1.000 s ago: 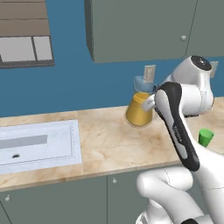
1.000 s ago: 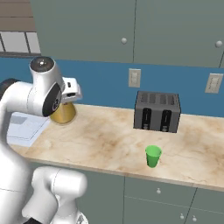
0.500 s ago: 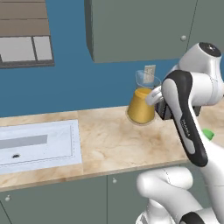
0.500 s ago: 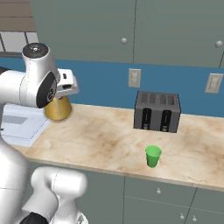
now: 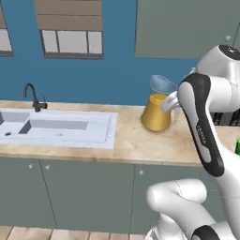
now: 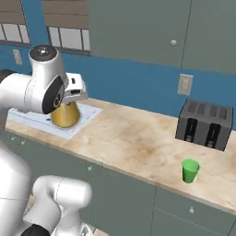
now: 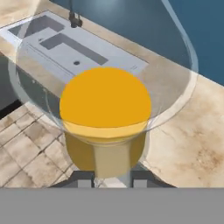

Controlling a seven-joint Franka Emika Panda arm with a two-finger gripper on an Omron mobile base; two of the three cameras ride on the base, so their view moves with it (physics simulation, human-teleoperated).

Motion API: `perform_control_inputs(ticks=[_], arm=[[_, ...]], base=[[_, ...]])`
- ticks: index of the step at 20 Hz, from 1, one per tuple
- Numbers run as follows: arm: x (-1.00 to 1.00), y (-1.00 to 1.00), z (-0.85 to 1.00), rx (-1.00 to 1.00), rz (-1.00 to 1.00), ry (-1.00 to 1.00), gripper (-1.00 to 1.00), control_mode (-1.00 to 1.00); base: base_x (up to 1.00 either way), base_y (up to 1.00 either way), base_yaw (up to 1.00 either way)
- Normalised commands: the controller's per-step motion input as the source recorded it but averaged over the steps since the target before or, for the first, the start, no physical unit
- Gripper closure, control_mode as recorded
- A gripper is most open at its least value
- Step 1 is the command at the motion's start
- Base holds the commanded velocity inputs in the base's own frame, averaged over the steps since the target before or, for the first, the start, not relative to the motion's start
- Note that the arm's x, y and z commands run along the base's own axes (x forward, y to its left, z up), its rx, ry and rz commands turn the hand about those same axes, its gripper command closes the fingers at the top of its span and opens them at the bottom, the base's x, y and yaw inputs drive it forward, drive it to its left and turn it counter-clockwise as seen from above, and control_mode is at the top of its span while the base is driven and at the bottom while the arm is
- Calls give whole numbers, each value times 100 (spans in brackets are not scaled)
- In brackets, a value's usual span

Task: Place the pitcher and cup on the dining counter for serving.

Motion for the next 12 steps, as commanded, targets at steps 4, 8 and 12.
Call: perform_control_inputs(ticks=[4, 8, 12], arm=[[0, 0, 0, 0, 0, 0, 100, 100], [0, 0, 0, 0, 0, 0, 100, 100], [0, 0, 0, 0, 0, 0, 100, 100]], base=[[-56, 13, 88], [-38, 16, 99], [-17, 18, 100]])
